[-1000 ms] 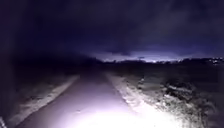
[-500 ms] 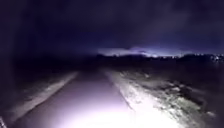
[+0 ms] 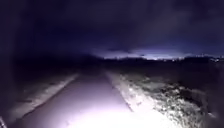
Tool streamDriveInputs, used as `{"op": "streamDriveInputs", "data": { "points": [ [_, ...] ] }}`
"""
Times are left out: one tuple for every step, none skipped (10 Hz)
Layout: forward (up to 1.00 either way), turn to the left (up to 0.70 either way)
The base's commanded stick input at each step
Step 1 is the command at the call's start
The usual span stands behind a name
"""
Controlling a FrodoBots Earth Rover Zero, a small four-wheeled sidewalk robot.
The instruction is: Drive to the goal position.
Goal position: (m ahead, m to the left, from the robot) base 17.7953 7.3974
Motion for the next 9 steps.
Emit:
{"op": "streamDriveInputs", "data": {
  "points": [
    [0.85,0.0],
    [0.85,0.0],
    [0.85,0.0],
    [0.85,0.0],
    [0.85,0.03],
    [0.85,0.09],
    [0.85,0.16],
    [0.85,0.22],
    [0.85,0.07]
  ]
}}
